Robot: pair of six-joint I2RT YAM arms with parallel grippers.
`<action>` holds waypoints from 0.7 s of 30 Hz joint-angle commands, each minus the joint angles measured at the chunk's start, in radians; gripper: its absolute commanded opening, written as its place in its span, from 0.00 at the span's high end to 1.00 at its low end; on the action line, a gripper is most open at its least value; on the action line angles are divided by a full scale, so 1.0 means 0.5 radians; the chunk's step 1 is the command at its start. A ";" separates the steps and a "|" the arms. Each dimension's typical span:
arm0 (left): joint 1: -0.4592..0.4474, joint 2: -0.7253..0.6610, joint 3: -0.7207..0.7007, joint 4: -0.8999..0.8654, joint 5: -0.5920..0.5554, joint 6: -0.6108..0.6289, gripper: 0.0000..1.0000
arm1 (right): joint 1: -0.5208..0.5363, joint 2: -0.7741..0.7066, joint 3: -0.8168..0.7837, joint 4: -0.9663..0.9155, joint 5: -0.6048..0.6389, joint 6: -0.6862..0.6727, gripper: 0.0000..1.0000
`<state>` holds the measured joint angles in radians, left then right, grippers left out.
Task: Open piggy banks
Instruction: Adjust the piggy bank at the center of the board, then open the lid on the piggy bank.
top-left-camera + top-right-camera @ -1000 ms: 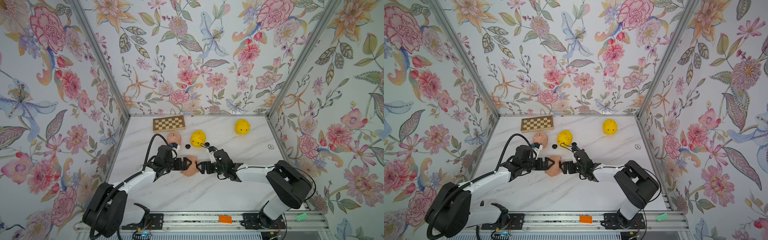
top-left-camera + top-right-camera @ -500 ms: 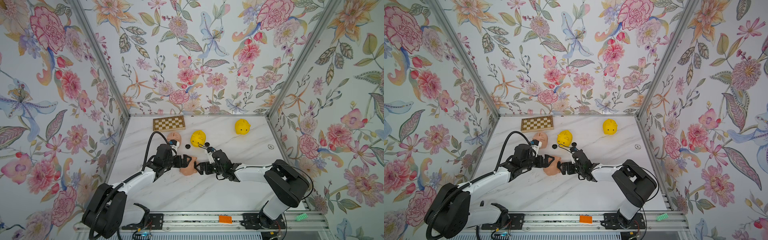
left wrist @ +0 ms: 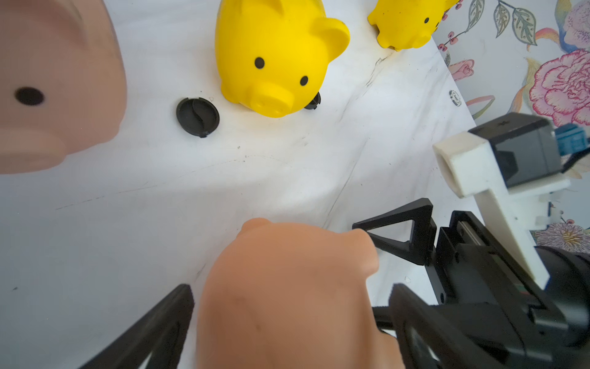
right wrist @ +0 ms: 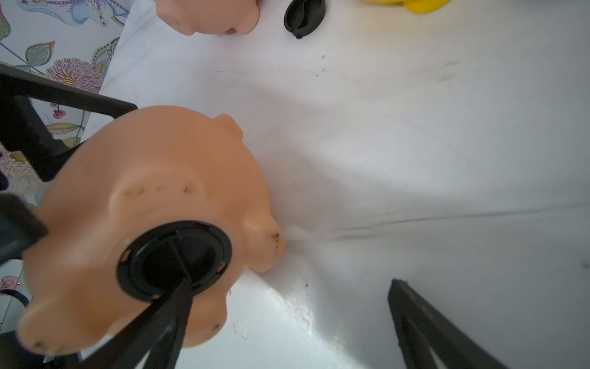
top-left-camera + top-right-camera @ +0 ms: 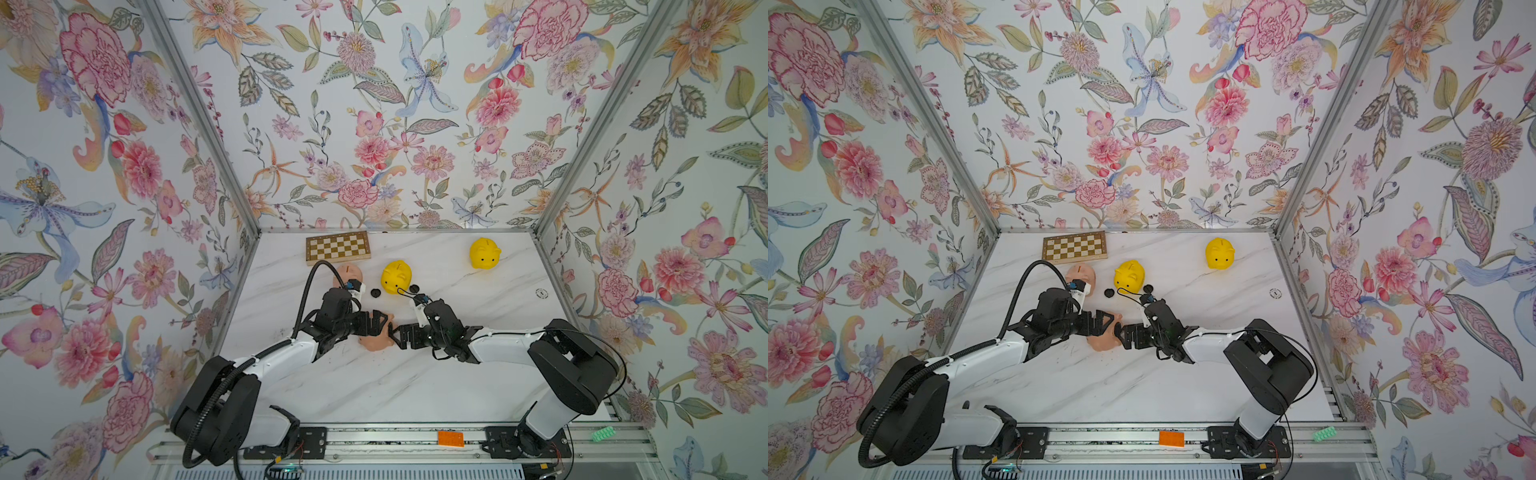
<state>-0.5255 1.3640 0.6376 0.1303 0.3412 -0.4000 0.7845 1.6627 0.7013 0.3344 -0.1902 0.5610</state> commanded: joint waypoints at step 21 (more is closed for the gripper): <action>-0.094 0.151 -0.124 0.365 -0.146 -0.010 0.01 | 0.023 0.046 0.036 0.035 -0.006 -0.004 0.02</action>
<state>-0.5632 1.4326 0.6022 0.2905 0.2794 -0.4004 0.7860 1.6688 0.7013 0.3355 -0.1909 0.5610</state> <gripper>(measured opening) 0.990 0.979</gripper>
